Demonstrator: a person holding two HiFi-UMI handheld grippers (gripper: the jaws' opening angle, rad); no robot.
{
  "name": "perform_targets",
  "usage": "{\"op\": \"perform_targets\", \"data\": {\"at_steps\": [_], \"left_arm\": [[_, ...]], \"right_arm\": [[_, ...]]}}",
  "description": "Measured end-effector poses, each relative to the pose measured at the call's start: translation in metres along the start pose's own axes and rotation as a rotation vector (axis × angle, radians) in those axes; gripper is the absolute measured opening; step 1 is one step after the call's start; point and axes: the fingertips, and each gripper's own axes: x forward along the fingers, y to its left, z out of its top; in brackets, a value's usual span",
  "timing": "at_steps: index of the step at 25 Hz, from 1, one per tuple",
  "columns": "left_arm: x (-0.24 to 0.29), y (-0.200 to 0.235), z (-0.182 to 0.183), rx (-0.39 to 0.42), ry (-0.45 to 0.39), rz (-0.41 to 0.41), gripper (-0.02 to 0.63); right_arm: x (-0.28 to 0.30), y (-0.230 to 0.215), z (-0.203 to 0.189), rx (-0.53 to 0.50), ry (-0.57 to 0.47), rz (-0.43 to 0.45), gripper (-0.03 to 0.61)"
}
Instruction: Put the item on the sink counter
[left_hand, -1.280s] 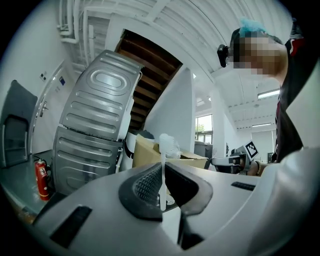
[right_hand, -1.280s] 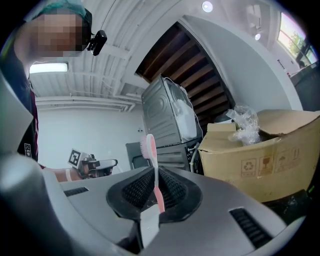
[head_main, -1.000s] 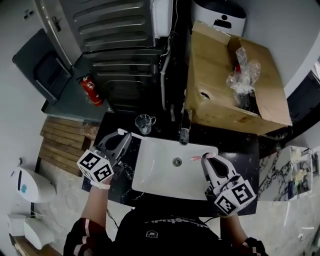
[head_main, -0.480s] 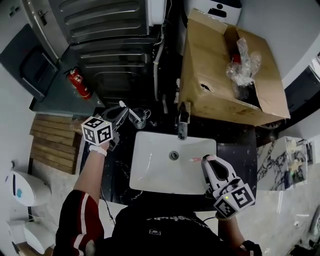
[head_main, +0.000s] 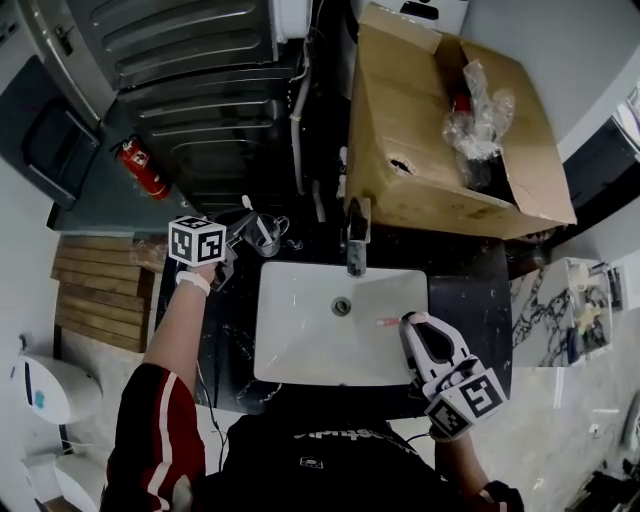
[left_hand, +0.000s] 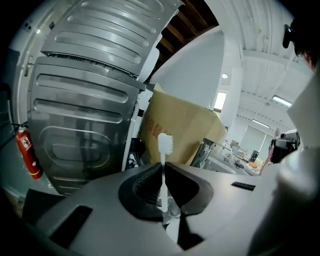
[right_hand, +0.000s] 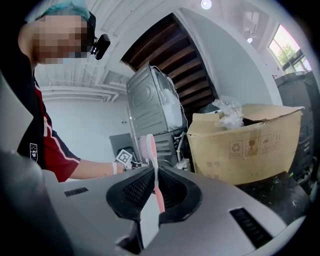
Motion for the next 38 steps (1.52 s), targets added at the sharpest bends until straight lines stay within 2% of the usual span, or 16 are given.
{"op": "perform_targets", "data": {"at_steps": [7,10,12,15,19,25,30,34,38], "left_arm": [[0.008,0.010,0.003,-0.014,-0.055,0.033,0.032],[0.008,0.010,0.004,-0.020,-0.082,0.043,0.032],[0.009,0.010,0.003,-0.027,-0.089,0.044,0.032],[0.010,0.008,0.003,-0.030,-0.093,0.046,0.032],[0.009,0.008,0.003,-0.032,-0.100,0.037,0.034],[0.003,0.005,0.004,-0.030,-0.119,0.027,0.139],[-0.013,0.004,0.000,-0.036,-0.139,0.051,0.204],[-0.032,-0.001,-0.007,0.006,-0.136,0.092,0.224],[-0.067,-0.021,-0.005,0.025,-0.206,0.130,0.224]], "right_arm": [[-0.004,-0.007,-0.009,-0.024,0.033,-0.030,0.055],[-0.002,-0.005,-0.005,0.000,0.011,-0.029,0.055],[-0.001,-0.002,0.000,0.023,-0.010,-0.021,0.055],[-0.005,-0.006,-0.006,-0.020,0.020,-0.034,0.055],[-0.004,-0.005,-0.004,-0.012,0.012,-0.032,0.055],[0.000,-0.003,0.003,0.016,-0.017,-0.018,0.055],[-0.002,-0.008,-0.004,-0.023,0.030,-0.022,0.055],[-0.001,-0.004,0.001,-0.032,0.023,-0.006,0.055],[0.001,0.002,0.007,-0.065,0.017,0.021,0.055]]}}
